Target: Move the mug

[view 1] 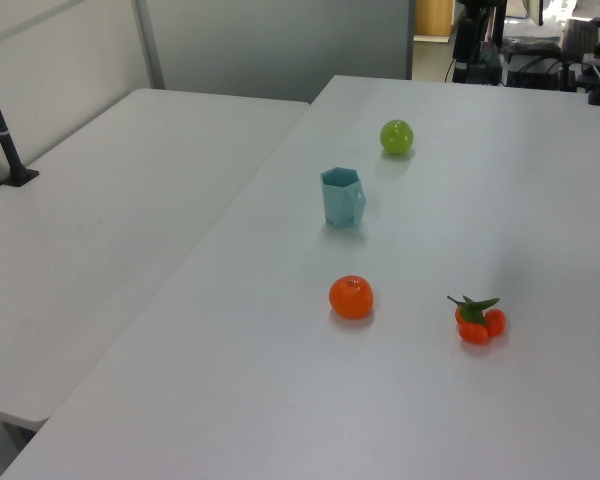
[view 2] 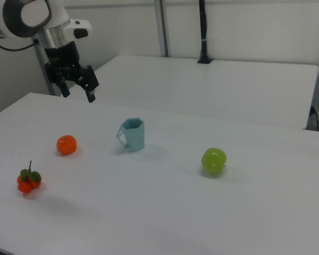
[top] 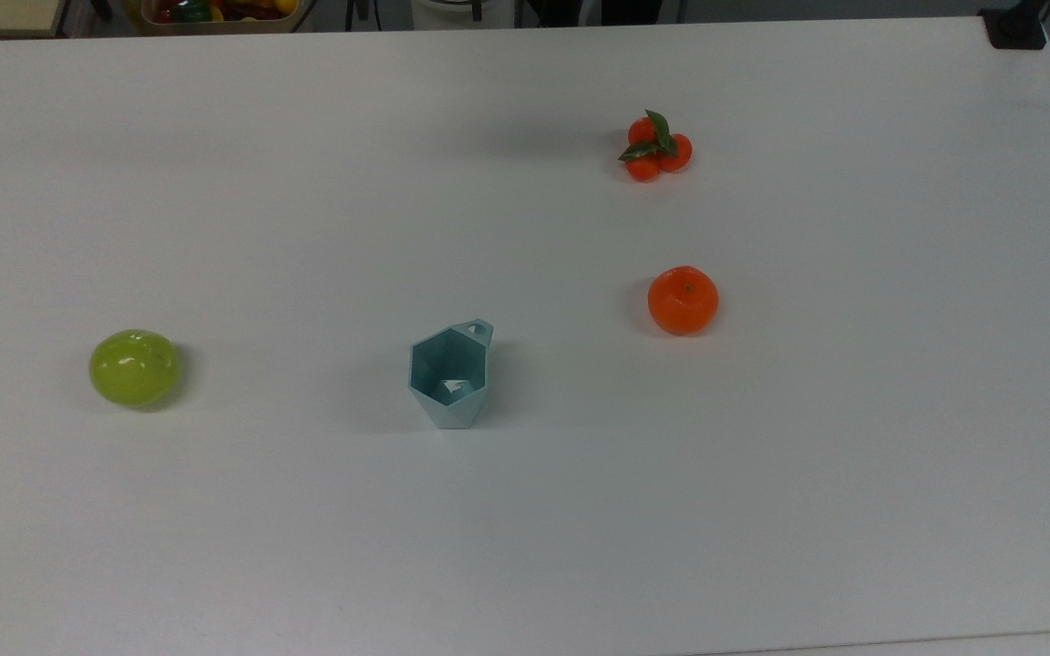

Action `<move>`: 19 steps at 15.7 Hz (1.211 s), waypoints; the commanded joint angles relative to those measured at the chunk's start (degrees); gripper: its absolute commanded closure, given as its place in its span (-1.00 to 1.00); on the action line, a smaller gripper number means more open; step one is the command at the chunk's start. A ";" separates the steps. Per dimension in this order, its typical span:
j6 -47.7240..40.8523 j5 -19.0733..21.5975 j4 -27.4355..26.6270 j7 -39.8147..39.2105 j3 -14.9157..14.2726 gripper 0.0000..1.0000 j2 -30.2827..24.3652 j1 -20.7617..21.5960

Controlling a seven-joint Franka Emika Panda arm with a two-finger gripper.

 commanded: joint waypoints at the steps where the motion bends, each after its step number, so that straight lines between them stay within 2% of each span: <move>1: 0.80 -0.54 -0.40 -0.29 -0.21 -1.00 -0.12 0.91; 19: 0.97 0.86 -0.40 0.50 0.31 -1.00 0.15 1.08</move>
